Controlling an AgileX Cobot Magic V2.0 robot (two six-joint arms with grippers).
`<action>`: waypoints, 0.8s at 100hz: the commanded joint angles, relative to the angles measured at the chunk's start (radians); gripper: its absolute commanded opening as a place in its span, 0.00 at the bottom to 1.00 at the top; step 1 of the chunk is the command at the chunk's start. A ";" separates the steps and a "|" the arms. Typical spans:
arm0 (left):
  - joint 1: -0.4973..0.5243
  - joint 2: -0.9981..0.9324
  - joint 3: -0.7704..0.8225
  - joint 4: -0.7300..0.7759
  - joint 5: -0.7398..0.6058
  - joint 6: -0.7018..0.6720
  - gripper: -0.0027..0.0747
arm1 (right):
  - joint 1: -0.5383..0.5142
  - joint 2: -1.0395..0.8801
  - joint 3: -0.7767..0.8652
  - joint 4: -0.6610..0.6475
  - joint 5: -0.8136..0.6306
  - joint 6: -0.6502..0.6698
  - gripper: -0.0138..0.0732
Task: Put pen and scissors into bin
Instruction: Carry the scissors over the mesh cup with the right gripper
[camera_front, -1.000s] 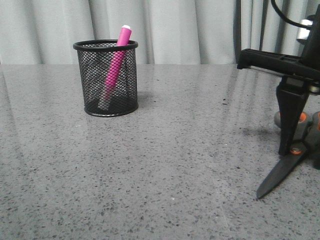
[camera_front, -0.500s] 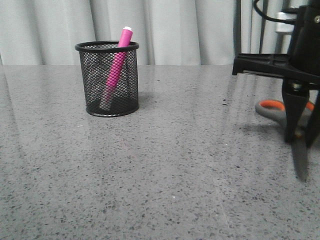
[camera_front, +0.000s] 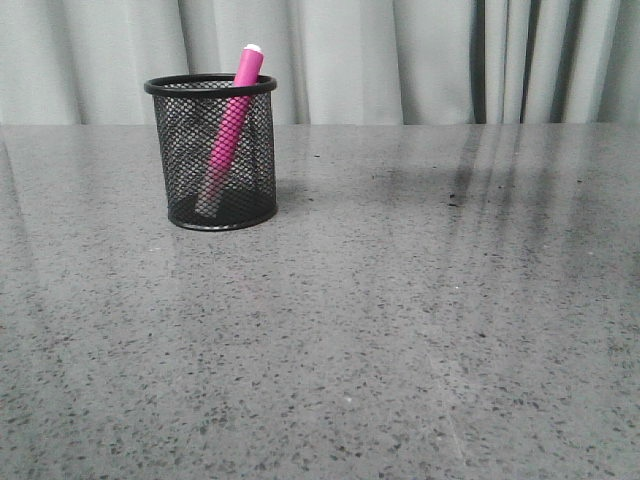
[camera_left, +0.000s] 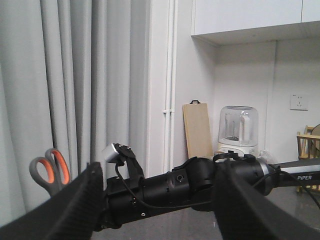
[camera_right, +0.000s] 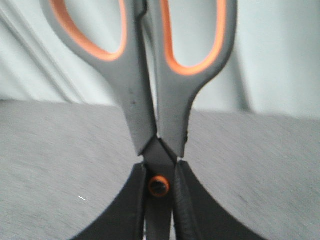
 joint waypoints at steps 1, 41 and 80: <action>-0.008 0.007 -0.029 0.000 -0.045 -0.009 0.59 | 0.001 0.018 -0.034 -0.063 -0.240 -0.010 0.07; -0.008 -0.004 -0.029 0.009 -0.026 -0.009 0.59 | 0.001 0.232 0.020 -0.271 -0.537 -0.013 0.07; -0.008 -0.008 -0.029 0.017 -0.026 -0.009 0.59 | -0.001 0.239 0.119 -0.297 -0.538 -0.022 0.10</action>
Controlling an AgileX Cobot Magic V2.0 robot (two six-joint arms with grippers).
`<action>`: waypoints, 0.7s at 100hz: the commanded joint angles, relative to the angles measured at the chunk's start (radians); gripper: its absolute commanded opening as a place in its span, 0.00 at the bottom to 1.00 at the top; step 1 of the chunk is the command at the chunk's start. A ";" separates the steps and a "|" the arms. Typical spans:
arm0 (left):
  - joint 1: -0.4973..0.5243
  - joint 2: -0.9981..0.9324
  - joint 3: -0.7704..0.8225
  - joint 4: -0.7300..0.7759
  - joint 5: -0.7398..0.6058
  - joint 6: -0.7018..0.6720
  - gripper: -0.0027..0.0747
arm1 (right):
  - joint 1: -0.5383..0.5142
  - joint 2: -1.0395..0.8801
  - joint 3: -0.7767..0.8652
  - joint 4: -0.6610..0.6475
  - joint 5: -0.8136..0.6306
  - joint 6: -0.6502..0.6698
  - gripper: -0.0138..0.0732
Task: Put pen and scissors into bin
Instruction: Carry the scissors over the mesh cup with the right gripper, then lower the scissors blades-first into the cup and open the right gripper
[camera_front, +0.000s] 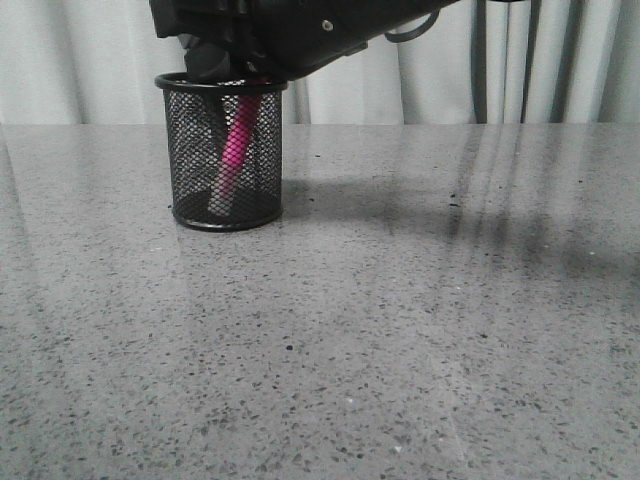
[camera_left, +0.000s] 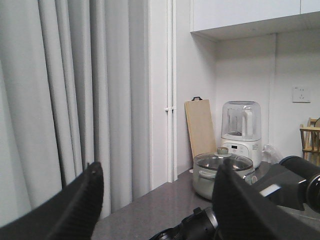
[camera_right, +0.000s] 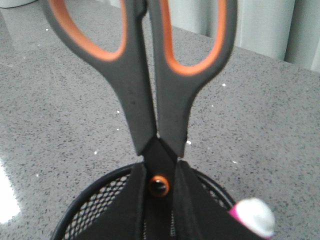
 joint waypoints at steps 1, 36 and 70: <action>-0.008 0.004 -0.029 -0.018 -0.042 -0.007 0.59 | -0.001 -0.048 -0.019 0.005 -0.060 -0.012 0.11; -0.008 0.002 -0.029 -0.018 -0.010 -0.007 0.59 | -0.001 -0.048 -0.022 0.007 -0.121 -0.010 0.55; -0.007 -0.071 -0.029 0.122 -0.023 -0.019 0.49 | -0.012 -0.130 -0.022 0.008 -0.193 -0.010 0.57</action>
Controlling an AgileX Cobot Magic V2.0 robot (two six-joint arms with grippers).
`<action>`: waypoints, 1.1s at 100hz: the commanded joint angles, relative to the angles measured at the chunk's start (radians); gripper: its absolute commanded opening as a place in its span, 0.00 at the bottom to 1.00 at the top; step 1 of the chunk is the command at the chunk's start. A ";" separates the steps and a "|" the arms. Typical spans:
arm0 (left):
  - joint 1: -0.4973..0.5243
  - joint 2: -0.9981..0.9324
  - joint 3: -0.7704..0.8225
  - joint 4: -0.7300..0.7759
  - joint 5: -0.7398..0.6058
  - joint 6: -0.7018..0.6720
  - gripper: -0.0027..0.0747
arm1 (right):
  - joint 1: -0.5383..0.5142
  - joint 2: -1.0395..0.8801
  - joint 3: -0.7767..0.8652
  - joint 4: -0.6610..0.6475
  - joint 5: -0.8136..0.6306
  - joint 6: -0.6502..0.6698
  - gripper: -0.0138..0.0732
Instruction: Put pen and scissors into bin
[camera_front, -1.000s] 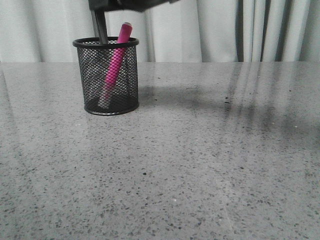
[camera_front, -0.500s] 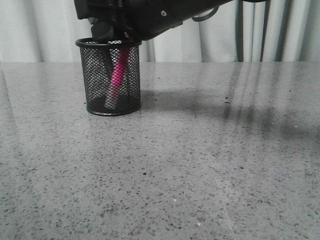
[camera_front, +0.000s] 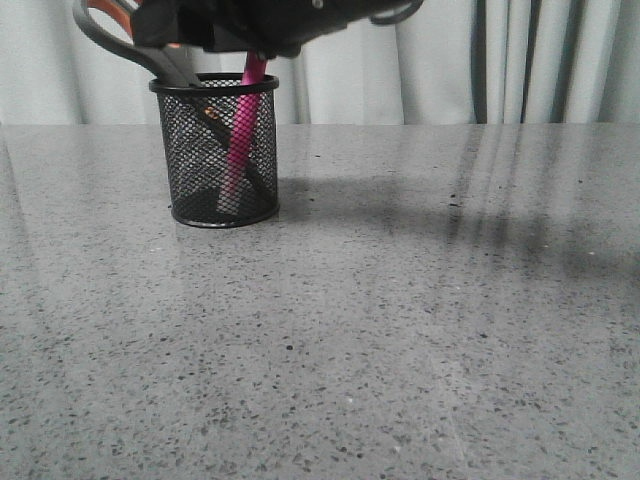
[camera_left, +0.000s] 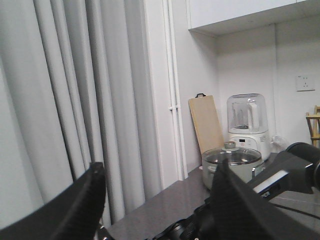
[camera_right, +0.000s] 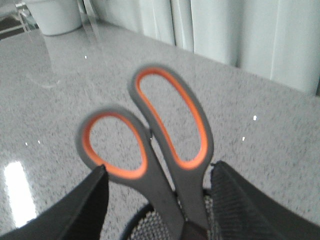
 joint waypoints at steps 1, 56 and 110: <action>-0.007 -0.023 -0.029 0.045 -0.048 -0.024 0.47 | -0.012 -0.102 -0.023 0.010 -0.071 -0.005 0.55; 0.151 -0.398 0.094 1.091 0.567 -0.875 0.13 | -0.050 -1.067 0.463 -0.110 0.500 -0.005 0.07; 0.154 -0.515 0.228 1.060 0.604 -0.875 0.01 | -0.008 -1.721 0.725 0.118 1.025 -0.190 0.07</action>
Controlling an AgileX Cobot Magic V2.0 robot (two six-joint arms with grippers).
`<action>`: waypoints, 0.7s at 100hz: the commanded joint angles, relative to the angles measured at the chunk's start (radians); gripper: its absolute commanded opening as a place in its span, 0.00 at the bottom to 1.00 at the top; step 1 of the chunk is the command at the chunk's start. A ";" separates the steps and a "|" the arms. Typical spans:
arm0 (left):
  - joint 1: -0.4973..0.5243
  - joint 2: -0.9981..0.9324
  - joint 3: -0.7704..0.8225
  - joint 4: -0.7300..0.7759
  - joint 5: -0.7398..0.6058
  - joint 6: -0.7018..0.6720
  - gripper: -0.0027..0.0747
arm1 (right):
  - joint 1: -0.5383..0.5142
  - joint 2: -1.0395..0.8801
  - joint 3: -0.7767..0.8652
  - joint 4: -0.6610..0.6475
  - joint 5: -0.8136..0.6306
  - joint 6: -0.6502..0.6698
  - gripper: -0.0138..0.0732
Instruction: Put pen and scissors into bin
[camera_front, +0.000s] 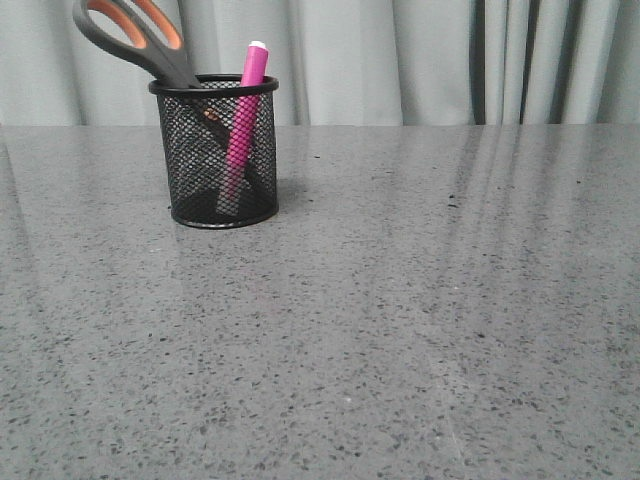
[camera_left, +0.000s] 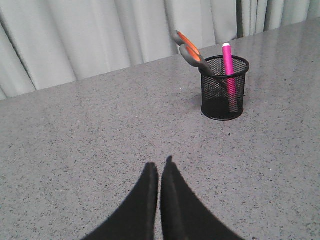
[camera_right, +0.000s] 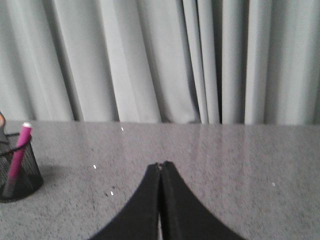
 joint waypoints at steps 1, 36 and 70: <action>0.003 0.000 -0.014 0.004 -0.084 -0.014 0.01 | 0.004 0.013 -0.020 -0.013 -0.026 -0.019 0.07; 0.003 0.000 -0.014 0.004 -0.085 -0.014 0.01 | 0.004 0.013 -0.020 -0.013 -0.026 -0.019 0.07; 0.003 0.002 0.027 0.035 -0.123 -0.011 0.01 | 0.004 0.013 -0.020 -0.013 -0.026 -0.019 0.07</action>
